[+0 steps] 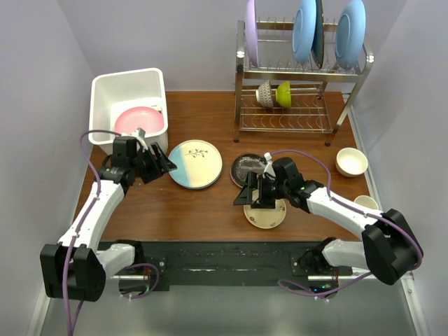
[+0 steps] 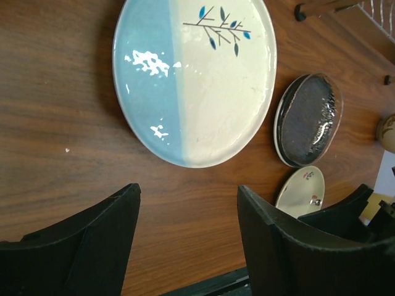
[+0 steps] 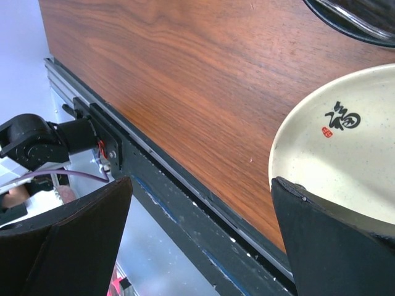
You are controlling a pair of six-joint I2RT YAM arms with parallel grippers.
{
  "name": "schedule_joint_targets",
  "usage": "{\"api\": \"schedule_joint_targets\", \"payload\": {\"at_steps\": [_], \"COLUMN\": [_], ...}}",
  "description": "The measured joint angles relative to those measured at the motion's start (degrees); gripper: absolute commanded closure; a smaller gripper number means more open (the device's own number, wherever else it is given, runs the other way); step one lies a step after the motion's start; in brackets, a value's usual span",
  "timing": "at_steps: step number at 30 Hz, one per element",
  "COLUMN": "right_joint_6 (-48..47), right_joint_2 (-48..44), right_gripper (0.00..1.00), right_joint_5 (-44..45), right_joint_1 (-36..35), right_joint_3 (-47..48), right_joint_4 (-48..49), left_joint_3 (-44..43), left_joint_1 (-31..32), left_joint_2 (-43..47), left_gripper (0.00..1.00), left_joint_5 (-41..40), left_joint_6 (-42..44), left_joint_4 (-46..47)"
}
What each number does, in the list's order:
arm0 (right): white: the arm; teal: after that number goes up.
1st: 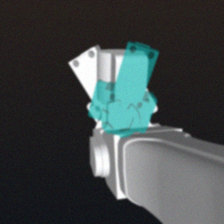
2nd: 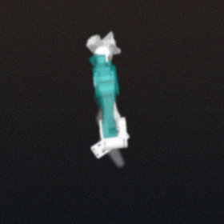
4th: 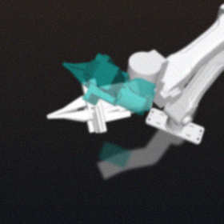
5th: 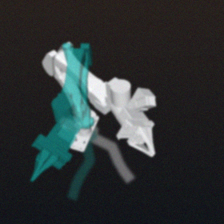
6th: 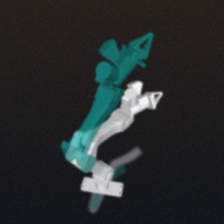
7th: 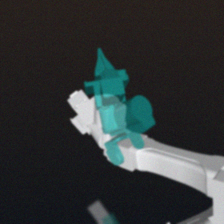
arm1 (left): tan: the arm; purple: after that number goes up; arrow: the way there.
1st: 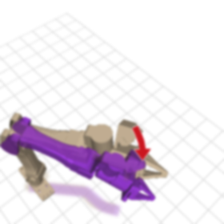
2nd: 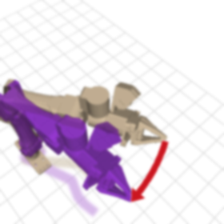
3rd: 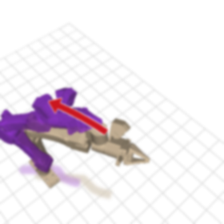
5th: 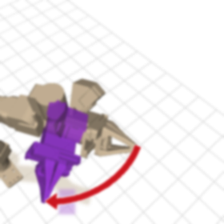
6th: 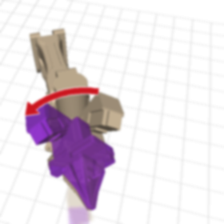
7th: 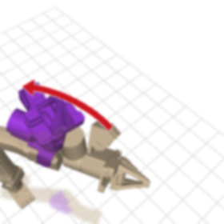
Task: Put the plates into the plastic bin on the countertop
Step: Pick up the plate at the center of the board.
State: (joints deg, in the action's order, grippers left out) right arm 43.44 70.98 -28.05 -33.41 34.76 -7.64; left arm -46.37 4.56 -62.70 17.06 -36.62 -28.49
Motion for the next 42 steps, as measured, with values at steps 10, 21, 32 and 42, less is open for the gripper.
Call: {"api": "schedule_joint_targets", "payload": {"at_steps": [10, 21, 32, 42], "right_joint_6": [-0.44, -4.35, -6.91, -7.58], "right_joint_2": [-2.99, -6.73, -11.15, -11.13], "right_gripper": [0.01, 0.01, 0.01, 0.01], "right_joint_5": [1.81, 12.13, 21.11, 21.09], "right_joint_1": [0.0, -0.02, -0.07, -0.07], "right_joint_3": [-0.52, 1.84, 3.61, 3.61], "right_joint_4": [-1.42, -12.26, -19.23, -19.85], "left_joint_3": [4.7, 7.06, 10.86, 11.52], "left_joint_1": [1.81, 1.9, 1.9, 1.92], "left_joint_2": [0.35, 0.22, -3.43, -8.59], "left_gripper": [0.32, 0.32, 0.4, 0.53], "left_joint_5": [-2.64, -3.67, -3.85, -3.85], "left_joint_6": [-1.66, -1.79, -2.4, -3.3], "left_joint_4": [2.67, 4.46, 9.03, 13.7]}}
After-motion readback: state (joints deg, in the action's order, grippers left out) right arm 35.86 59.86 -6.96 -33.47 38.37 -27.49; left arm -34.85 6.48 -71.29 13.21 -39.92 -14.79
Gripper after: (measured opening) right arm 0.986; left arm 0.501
